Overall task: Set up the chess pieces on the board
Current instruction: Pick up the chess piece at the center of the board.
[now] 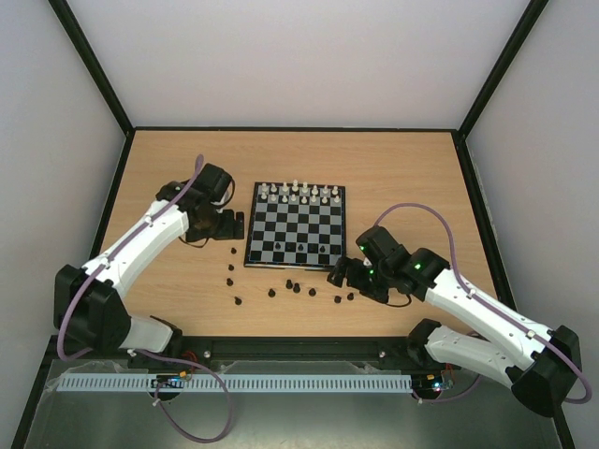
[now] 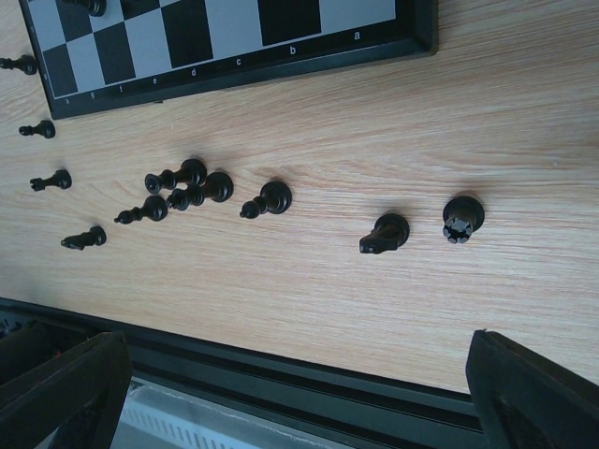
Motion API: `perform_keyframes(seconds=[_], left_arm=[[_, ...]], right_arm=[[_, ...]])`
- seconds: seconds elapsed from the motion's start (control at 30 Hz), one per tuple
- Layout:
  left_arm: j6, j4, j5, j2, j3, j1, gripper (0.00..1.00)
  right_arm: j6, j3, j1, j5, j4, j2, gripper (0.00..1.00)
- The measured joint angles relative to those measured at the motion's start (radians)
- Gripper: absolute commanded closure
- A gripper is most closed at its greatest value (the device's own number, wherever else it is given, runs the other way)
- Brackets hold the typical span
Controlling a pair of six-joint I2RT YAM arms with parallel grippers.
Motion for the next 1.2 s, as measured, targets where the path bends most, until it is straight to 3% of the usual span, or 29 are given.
perform_keyframes(seconds=[0.23, 0.77, 1.2], left_arm=[[-0.001, 0.067, 0.003, 0.041, -0.069, 0.021, 0.01], [0.001, 0.194, -0.002, 0.230, -0.091, 0.028, 0.40], [-0.001, 0.269, -0.006, 0.303, -0.142, 0.031, 0.64]], right_arm=[[-0.023, 0.010, 0.000, -0.002, 0.001, 0.038, 0.01], [-0.041, 0.041, 0.000, -0.011, 0.006, 0.042, 0.02], [-0.035, 0.039, 0.000, -0.011, 0.005, 0.020, 0.01]])
